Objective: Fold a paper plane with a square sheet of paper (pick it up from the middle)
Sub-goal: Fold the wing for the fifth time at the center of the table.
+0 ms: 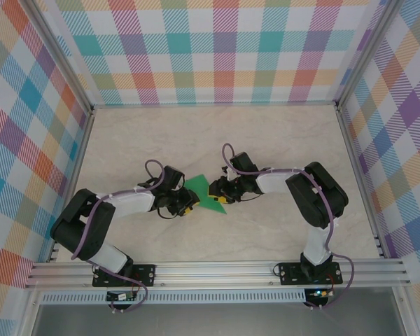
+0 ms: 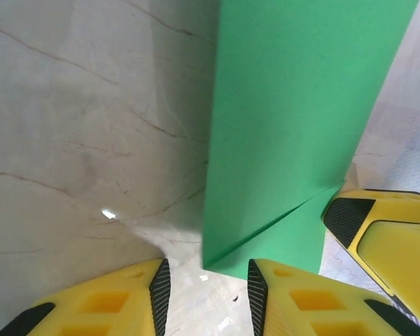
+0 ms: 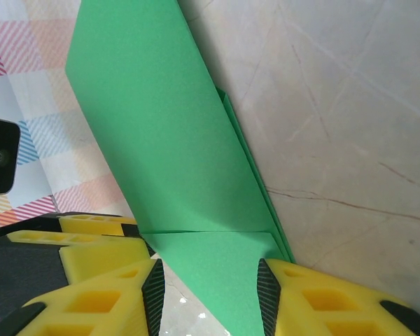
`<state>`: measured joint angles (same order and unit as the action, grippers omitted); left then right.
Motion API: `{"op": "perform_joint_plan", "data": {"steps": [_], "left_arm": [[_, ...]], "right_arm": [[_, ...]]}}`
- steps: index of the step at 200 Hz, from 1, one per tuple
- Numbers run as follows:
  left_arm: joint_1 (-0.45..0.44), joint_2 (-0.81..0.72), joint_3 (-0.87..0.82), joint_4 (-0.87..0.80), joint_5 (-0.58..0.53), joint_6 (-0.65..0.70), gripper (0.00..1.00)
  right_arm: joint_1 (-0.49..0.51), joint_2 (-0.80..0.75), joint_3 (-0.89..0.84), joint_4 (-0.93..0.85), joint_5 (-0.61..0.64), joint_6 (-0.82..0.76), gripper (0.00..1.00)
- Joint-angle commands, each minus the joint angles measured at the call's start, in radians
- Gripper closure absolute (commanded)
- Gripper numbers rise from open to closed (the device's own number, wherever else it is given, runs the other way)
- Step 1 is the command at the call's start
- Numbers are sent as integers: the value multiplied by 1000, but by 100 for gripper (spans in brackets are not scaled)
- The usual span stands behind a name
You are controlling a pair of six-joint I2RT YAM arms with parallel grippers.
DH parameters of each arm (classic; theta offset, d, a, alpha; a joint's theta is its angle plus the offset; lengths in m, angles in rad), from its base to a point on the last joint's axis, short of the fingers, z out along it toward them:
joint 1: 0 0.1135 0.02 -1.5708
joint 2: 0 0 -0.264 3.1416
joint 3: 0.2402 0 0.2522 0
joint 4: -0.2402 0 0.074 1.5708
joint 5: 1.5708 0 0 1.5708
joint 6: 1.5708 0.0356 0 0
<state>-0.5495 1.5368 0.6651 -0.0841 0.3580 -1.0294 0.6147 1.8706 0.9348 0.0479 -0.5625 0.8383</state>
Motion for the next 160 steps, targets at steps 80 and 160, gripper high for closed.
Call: {"op": "perform_joint_plan", "data": {"steps": [80, 160], "left_arm": [[-15, 28, 25, 111, 24, 0, 74], [-15, 32, 42, 106, 25, -10, 94]], "right_arm": [[-21, 19, -34, 11, -14, 12, 56], [-20, -49, -4, -37, -10, -142, 46]]}}
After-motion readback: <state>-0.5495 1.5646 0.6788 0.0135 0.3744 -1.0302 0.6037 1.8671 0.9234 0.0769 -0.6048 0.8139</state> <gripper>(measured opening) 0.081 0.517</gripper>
